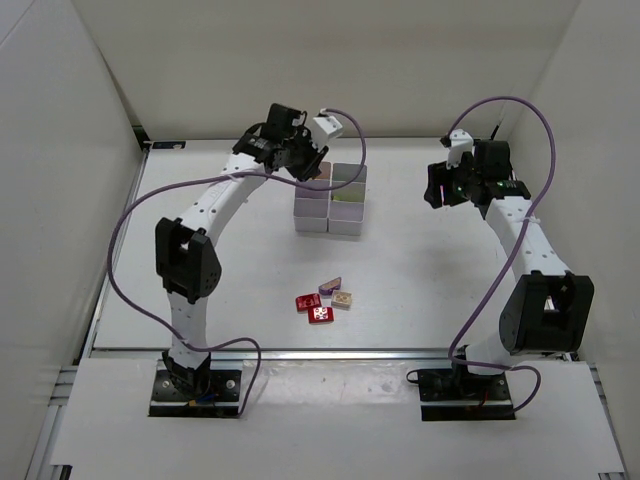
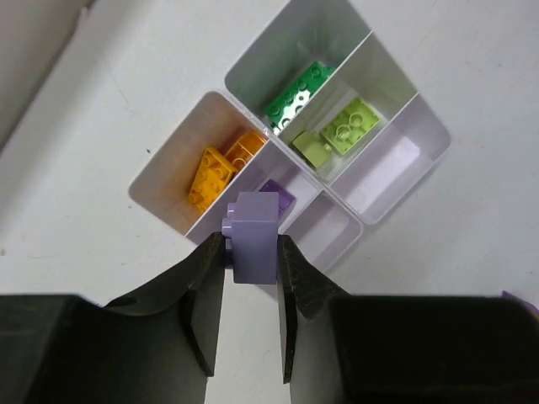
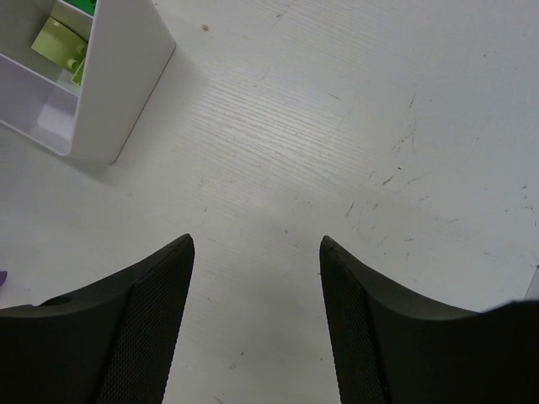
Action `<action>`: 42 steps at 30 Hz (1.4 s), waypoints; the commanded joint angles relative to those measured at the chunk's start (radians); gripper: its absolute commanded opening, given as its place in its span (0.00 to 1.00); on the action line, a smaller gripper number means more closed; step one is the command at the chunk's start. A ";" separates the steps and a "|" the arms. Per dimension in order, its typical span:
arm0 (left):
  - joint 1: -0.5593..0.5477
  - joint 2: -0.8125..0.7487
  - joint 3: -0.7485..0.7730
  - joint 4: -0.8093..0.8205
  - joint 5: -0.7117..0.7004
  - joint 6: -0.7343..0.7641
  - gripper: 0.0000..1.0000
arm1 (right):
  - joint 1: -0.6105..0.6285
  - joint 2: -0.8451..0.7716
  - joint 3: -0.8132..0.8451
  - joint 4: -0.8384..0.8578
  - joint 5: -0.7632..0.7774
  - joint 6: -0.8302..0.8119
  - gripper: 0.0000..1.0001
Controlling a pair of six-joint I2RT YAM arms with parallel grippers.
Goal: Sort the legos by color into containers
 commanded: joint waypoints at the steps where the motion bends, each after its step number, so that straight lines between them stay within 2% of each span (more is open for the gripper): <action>1: -0.008 0.066 0.034 -0.047 -0.052 -0.024 0.26 | -0.005 0.008 0.045 0.037 -0.013 0.006 0.66; 10: 0.004 0.168 0.102 -0.050 -0.056 -0.081 0.27 | -0.004 0.025 0.059 0.034 0.000 0.001 0.71; 13: 0.008 0.180 0.105 -0.050 -0.059 -0.085 0.31 | -0.005 0.029 0.064 0.034 0.001 0.000 0.72; 17: 0.011 0.184 0.105 -0.049 -0.074 -0.095 0.54 | -0.005 0.032 0.062 0.032 -0.002 -0.003 0.72; 18: 0.011 0.183 0.105 -0.047 -0.077 -0.093 0.64 | -0.005 0.032 0.059 0.034 -0.004 -0.006 0.72; 20: 0.011 0.174 0.100 -0.047 -0.068 -0.092 0.69 | -0.005 0.034 0.056 0.037 -0.007 -0.008 0.72; 26: 0.030 0.103 0.079 -0.029 0.029 -0.118 0.68 | -0.005 0.032 0.054 0.037 -0.019 -0.006 0.72; 29: 0.048 -0.008 0.042 -0.003 0.108 -0.162 0.63 | -0.004 0.032 0.056 0.037 -0.019 -0.005 0.72; 32: 0.048 -0.128 -0.067 0.016 0.199 -0.171 0.62 | -0.005 0.034 0.054 0.035 -0.027 -0.005 0.72; 35: 0.032 -0.248 -0.264 -0.016 0.297 -0.119 0.64 | -0.005 0.037 0.051 0.038 -0.039 -0.005 0.72; 38: -0.034 -0.338 -0.433 -0.084 0.297 -0.015 0.65 | -0.005 0.038 0.050 0.038 -0.050 -0.003 0.72; 42: -0.132 -0.403 -0.601 -0.092 0.242 0.011 0.65 | -0.005 0.038 0.051 0.040 -0.059 0.004 0.74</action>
